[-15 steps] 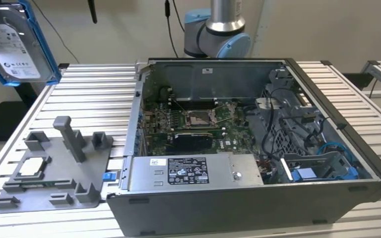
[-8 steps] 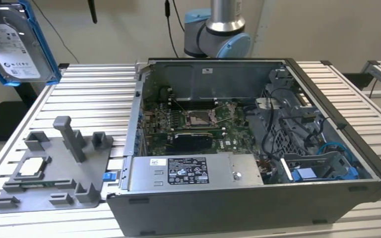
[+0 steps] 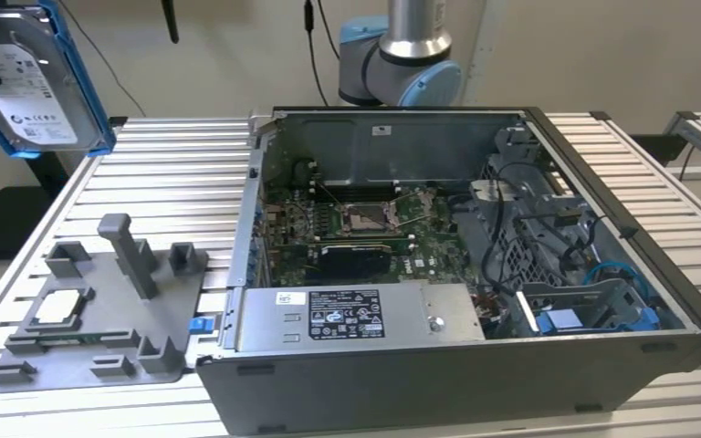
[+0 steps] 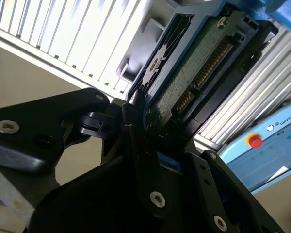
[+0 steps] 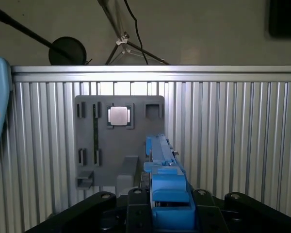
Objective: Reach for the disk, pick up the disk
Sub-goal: 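Pick up the disk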
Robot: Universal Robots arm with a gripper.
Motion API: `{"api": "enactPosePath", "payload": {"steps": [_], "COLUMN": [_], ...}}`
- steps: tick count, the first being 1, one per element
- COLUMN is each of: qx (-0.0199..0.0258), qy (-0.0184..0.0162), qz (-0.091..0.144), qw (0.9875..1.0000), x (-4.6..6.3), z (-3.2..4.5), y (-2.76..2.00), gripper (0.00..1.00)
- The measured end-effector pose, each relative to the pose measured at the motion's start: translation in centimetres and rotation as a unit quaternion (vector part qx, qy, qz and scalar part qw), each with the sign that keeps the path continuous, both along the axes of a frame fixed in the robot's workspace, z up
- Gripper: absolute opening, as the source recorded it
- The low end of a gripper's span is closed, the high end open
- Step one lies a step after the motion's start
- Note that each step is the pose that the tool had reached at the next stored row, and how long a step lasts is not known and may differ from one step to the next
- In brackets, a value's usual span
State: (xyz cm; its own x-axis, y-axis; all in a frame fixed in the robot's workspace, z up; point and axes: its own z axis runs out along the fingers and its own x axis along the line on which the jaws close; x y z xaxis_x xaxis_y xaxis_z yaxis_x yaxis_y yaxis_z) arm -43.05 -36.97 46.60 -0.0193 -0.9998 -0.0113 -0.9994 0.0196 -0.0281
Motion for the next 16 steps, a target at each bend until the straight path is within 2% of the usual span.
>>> {"api": "enactPosePath", "payload": {"steps": [9, 16], "qx": [0.0, 0.0], "qy": [0.0, 0.0], "qz": [0.0, 0.0], "qw": [1.0, 1.0], "x": [1.7, 4.1], "z": [0.0, 0.0], "y": [0.0, 0.0], "gripper": [0.0, 0.0]}}
